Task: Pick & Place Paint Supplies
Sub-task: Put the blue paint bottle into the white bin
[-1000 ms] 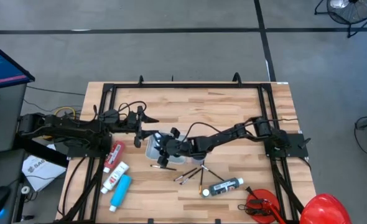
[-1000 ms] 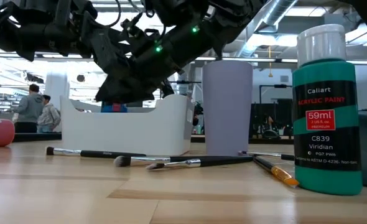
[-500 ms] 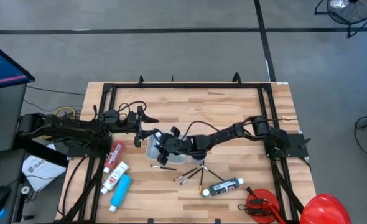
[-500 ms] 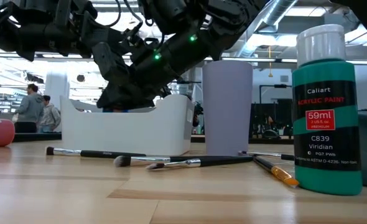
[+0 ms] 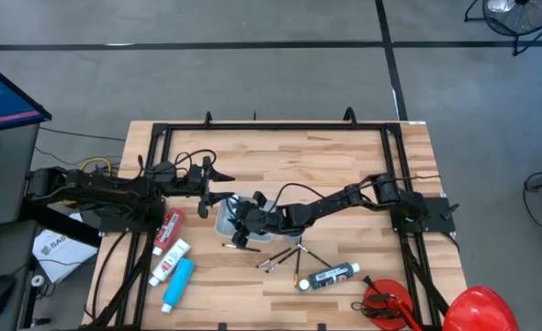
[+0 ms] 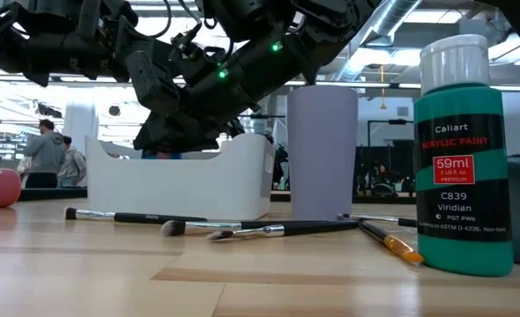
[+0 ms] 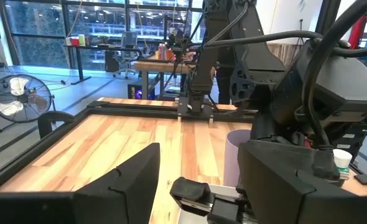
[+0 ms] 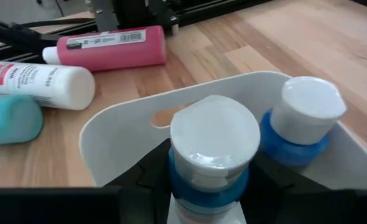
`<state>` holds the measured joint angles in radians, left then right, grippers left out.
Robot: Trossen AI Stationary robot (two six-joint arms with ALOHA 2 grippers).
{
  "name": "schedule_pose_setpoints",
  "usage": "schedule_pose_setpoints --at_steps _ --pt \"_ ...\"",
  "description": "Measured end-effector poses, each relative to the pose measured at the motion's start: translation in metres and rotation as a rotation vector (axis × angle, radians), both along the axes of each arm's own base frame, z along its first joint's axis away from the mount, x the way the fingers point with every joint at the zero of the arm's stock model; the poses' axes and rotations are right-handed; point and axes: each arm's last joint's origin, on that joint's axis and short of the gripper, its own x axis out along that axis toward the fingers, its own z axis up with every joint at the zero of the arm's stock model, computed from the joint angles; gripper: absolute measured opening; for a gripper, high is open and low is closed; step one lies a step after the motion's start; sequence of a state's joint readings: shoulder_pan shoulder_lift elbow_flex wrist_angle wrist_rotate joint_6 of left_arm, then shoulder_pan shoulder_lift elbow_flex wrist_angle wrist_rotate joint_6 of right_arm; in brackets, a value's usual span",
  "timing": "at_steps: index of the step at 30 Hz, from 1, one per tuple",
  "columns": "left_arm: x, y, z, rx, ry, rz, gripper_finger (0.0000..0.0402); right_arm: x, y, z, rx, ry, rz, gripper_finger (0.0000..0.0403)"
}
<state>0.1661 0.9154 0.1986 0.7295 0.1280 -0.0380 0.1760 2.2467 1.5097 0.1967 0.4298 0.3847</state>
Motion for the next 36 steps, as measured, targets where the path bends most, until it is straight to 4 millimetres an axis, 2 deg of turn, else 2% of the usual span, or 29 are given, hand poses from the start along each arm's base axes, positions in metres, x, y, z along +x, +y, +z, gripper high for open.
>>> schedule_pose_setpoints --at_steps 12,28,32,36 --pt "0.0 0.0 0.0 0.001 -0.002 0.006 0.0208 0.0 -0.001 0.0 0.001 -0.002 -0.004 0.0134" --pt "0.0 0.0 0.0 0.001 -0.004 0.006 0.0208 0.0 0.008 0.002 0.019 -0.032 -0.018 0.0134" --pt "0.0 0.0 0.0 0.001 -0.004 0.006 0.0208 0.001 0.01 -0.012 0.009 -0.014 -0.029 0.0134" --pt "0.0 0.0 0.001 0.001 -0.005 0.005 0.0208 0.007 0.013 -0.014 0.016 -0.045 -0.024 0.0134"
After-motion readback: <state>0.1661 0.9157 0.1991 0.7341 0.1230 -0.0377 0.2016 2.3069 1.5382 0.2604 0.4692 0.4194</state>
